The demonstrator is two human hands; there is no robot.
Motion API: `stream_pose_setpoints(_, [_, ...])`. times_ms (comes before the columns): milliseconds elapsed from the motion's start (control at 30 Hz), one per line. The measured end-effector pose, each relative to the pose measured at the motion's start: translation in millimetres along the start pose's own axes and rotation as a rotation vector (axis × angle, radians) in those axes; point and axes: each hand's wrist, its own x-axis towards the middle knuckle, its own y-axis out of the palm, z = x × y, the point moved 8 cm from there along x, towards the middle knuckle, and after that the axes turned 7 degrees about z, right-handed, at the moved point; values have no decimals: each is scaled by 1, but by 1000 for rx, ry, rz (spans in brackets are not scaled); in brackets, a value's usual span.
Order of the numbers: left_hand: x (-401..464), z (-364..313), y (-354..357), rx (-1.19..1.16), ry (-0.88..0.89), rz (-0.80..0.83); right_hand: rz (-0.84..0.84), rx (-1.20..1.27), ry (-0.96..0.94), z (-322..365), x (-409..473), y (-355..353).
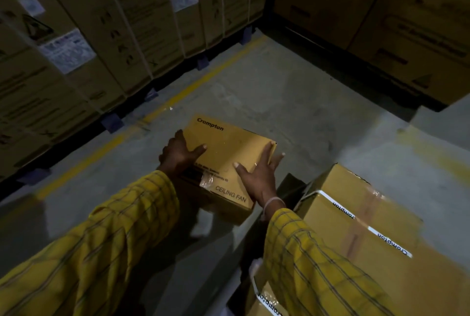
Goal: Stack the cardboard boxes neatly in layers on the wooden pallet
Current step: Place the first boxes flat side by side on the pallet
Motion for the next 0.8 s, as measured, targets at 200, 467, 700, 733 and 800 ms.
stream_pose_setpoints(200, [-65, -45, -20, 60, 105, -93, -19, 125, -112, -5, -33, -26])
stream_pose_setpoints(467, [-252, -129, -70, -33, 302, -308, -114, 86, -338, 41, -185, -130])
stream_pose_setpoints(700, [-493, -232, -77, -62, 526, -354, -263, 63, -435, 45, -414, -272])
stream_pose_setpoints(733, [-523, -245, -73, -63, 557, -345, -277, 63, -430, 40, -446, -294])
stream_pose_setpoints(800, [-576, -271, -57, -70, 617, -309, -291, 68, -400, 23, -503, -333])
